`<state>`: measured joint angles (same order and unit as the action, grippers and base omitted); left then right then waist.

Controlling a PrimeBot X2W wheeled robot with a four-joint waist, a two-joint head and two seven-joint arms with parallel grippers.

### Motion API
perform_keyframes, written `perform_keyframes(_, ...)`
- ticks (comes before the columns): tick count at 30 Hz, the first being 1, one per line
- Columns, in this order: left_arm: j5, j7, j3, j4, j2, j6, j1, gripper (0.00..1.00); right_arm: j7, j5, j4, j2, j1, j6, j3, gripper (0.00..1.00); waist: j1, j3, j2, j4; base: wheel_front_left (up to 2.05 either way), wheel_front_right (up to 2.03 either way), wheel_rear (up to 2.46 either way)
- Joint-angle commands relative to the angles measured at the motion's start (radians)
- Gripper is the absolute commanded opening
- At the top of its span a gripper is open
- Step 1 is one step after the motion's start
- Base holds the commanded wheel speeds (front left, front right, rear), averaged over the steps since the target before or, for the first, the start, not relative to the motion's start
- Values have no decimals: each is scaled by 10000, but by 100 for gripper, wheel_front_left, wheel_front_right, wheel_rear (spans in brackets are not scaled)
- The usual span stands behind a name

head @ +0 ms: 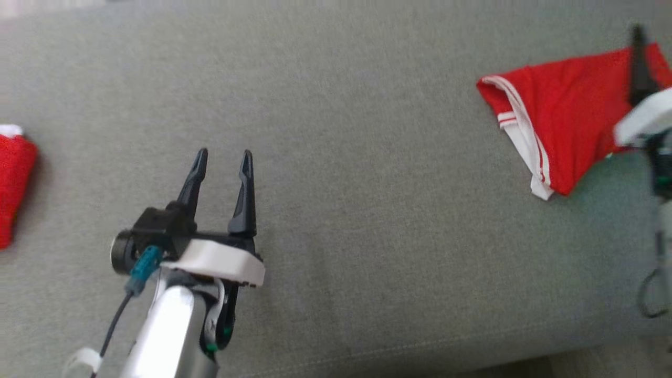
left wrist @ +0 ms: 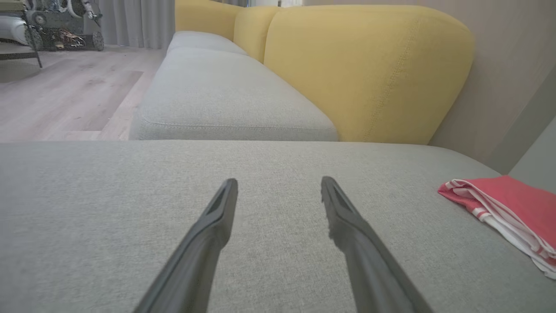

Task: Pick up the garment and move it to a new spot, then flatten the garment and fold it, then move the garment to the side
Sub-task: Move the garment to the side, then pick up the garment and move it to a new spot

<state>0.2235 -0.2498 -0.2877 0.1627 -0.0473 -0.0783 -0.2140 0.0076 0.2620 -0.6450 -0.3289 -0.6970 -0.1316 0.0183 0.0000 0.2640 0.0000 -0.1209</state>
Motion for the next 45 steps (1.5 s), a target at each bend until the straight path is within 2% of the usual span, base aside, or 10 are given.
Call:
perform_keyframes(1, 76, -120, 288, -357, -29, -74, 128, 100, -61, 217, 704, 266, 284, 9, -304, 100, 0, -545, 0, 258, 0, 0, 0)
perform_keyframes(10, 572, -120, 541, -663, -29, -343, 772, 100, -759, 758, 2975, 1974, 2155, 9, -1171, 100, 0, -1789, 0, 948, 0, 0, 0)
perform_keyframes(17, 817, -120, 521, -657, -29, -405, 1446, 100, -1974, -179, 3654, 2686, 4085, 9, -874, 100, 0, -2400, 0, 1537, 0, 0, 0)
perform_keyframes(20, 766, -120, 546, -718, -29, -374, 1745, 100, -2270, -634, 3749, 2766, 4726, 9, -745, 100, 0, -2591, 0, 1645, 0, 0, 0)
perform_keyframes(23, 611, -120, 537, -739, -29, -341, 1977, 100, -2376, -465, 3755, 2778, 4986, 9, -772, 100, 0, -2647, 0, 1649, 0, 0, 0)
perform_keyframes(27, 365, -120, 538, -796, -29, -220, 2257, 100, -2574, -802, 3889, 2783, 5431, 9, -902, 100, 0, -2755, 0, 1705, 0, 0, 0)
perform_keyframes(30, 306, -120, 635, -876, -29, -254, 2357, 100, -2639, -867, 3874, 2784, 5727, 9, -664, 100, 0, -2791, 0, 1692, 0, 0, 0)
perform_keyframes(35, 274, -120, 616, -1079, -29, -256, 2467, 100, -2675, -1357, 3739, 2785, 5894, 9, -400, 100, 0, -2821, 0, 1595, 0, 0, 0)
perform_keyframes(45, 269, -120, 627, -1189, -29, -263, 2397, 100, -2690, -1309, 3460, 2786, 5901, 9, -398, 100, 0, -2801, 0, 1375, 0, 0, 0)
